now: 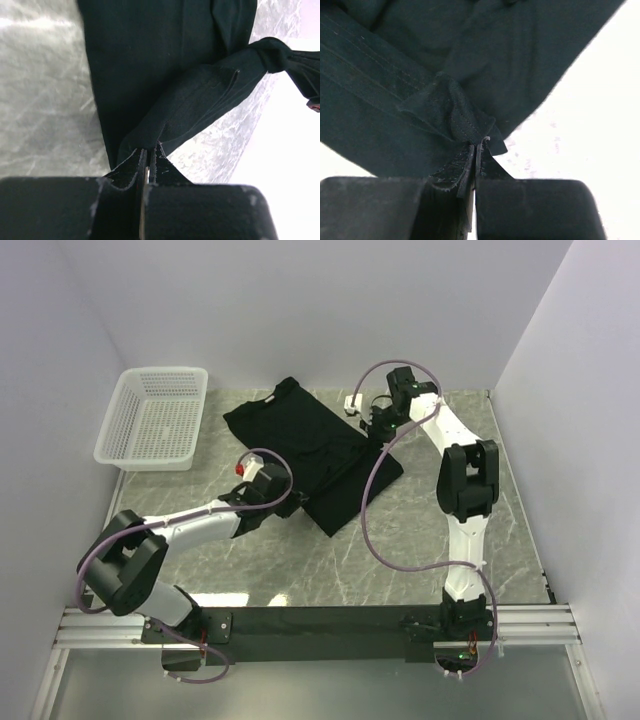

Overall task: Fold and stack the t-shirts
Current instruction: Fold the tshirt

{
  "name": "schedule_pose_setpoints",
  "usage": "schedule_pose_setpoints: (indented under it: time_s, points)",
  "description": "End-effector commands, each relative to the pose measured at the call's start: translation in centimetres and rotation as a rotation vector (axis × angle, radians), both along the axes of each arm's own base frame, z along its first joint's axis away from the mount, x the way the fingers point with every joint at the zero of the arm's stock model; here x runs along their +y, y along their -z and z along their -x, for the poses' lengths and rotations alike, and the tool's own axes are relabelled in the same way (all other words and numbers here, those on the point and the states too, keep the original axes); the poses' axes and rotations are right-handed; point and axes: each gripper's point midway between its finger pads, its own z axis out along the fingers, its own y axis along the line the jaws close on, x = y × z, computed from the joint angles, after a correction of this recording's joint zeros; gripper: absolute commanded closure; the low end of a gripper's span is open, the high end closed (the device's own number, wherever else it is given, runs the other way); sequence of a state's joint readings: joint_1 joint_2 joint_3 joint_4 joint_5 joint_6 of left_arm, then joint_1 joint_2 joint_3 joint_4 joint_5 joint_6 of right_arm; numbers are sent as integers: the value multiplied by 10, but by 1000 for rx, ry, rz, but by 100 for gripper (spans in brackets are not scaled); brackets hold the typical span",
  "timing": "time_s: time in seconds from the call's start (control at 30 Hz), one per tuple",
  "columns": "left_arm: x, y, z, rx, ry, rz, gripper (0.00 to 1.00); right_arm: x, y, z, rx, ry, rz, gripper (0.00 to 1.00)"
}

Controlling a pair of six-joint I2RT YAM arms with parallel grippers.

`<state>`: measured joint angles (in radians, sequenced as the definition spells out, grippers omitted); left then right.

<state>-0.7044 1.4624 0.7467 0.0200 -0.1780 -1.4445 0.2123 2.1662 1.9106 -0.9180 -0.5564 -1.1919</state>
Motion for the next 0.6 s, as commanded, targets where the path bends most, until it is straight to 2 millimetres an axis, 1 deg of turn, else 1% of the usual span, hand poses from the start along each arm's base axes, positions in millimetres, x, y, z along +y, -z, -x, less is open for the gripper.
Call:
schedule_pose_setpoints:
  time_s: [0.0,0.17,0.4,0.5,0.57]
  points:
    - [-1,-18,-17,-48,11,7,100,6,-19,-27,-81,47,-17,100]
    - [4,-15,-27,-47,12,-4,100,11,-23,-39,-96,86,-38,100]
    - [8,-12,-40,-46,7,-14,100,20,-17,-51,-106,121,-59,100]
    - [11,-14,-43,-49,0,-18,100,25,-19,-57,-113,150,-79,100]
    - [14,-13,-45,-49,-4,-24,100,28,-23,-63,-129,158,-88,100]
